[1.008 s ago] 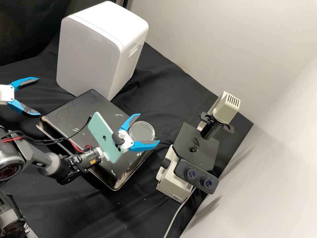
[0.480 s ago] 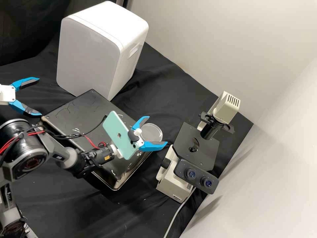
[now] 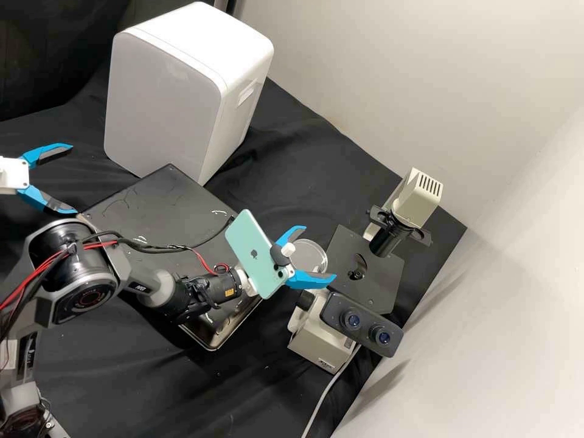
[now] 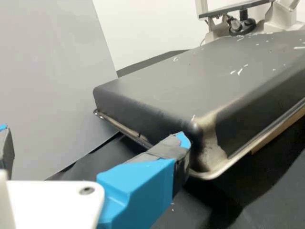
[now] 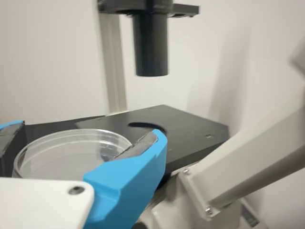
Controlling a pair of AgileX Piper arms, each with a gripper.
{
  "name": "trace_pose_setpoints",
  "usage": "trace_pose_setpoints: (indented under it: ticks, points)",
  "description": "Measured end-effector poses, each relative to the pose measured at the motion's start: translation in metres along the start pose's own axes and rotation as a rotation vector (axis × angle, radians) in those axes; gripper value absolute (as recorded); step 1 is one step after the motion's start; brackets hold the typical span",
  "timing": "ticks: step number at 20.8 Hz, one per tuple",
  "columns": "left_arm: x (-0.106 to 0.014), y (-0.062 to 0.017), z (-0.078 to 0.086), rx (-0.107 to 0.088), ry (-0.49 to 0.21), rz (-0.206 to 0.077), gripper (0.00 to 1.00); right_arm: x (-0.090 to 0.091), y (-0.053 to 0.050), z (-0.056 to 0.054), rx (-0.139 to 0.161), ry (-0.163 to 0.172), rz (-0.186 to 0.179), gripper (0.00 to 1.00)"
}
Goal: Place the petri dish on the microscope
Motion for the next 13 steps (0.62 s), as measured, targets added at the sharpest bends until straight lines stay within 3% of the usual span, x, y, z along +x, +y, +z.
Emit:
trace_pose_setpoints:
  ticks: [5,9,13]
  points:
    - [0.0,-0.0006,0.0,0.001,0.0,-0.003,1.0,0.008,0.014,-0.001,-0.002,0.006,0.045,0.0]
    - [0.002,0.0011,0.001,-0.001,0.0,0.005,1.0,0.019,0.017,-0.002,-0.019,0.008,0.06,0.0]
    - [0.002,0.0011,0.001,-0.001,0.0,0.005,1.0,0.035,0.007,0.008,-0.039,-0.071,0.033,0.0]
